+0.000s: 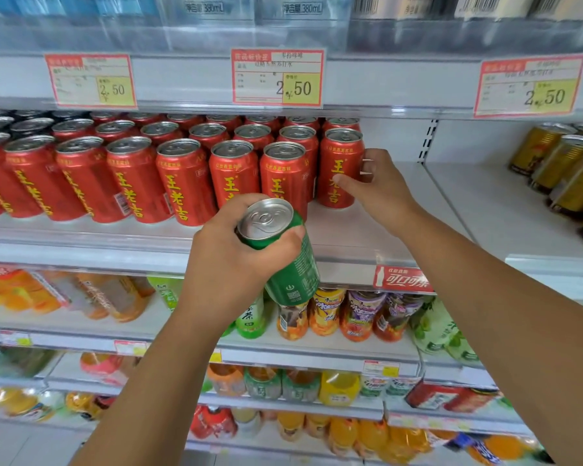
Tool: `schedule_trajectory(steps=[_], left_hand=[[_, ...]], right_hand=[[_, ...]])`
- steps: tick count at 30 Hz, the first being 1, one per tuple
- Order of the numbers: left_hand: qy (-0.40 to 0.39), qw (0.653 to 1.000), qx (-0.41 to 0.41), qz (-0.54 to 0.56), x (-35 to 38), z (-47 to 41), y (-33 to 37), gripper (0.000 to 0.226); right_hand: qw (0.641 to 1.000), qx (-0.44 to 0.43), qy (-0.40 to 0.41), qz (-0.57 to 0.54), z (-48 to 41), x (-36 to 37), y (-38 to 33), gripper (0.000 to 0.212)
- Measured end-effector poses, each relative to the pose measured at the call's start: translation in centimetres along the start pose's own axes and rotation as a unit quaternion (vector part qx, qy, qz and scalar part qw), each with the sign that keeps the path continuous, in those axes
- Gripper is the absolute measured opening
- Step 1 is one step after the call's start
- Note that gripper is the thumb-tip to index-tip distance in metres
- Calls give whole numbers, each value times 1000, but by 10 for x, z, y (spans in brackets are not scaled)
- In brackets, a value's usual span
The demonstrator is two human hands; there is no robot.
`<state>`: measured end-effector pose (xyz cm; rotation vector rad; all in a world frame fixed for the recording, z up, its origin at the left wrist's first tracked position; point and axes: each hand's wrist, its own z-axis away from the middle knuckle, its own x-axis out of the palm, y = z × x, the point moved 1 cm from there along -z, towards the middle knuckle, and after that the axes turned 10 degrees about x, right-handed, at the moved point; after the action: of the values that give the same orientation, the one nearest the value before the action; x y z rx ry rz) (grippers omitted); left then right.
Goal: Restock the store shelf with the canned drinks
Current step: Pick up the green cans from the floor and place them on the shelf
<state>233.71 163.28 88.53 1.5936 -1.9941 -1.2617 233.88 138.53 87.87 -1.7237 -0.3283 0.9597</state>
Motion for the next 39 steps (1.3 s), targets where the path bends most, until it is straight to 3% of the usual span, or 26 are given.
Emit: schedule_trajectory(steps=[7,10,12,14,16,19,23,28,32,35,39], left_hand=[[-12,1000,4,-2,6,-7,2,24],[-22,1000,19,2,15,-12,5,25],[-25,999,29,9,23,-17,10,24],[-24,999,40,15,33,-22,16,23],[-25,998,55,8,44,-28,24,23],[-30,997,68,-2,60,-34,32,37],[-37,996,86,2,79,-40,37,42],[-121,989,67,46,89,-47,10,89],[-180,973,89,-117,79,-35,-29,74],[-152,915,239,-288,78,-24,-56,56],[-76,888,334,-307,91,-19,-78,43]], right_hand=[[999,19,-18,21,5,-2,0,68],[999,-23,27,-12,40,-15,-6,59],[995,-73,-31,-65,81,-24,-2,53],[984,-96,-138,-63,122,-28,1,60],[979,-106,-168,-44,139,-30,4,71],[989,-106,-97,-43,138,-33,3,79],[993,-113,-16,-35,128,-42,4,72],[993,-99,42,-47,108,-56,12,70],[996,-67,61,-13,90,-67,18,66],[999,-33,41,4,75,-68,25,65],[1000,-6,10,2,62,-65,33,65]])
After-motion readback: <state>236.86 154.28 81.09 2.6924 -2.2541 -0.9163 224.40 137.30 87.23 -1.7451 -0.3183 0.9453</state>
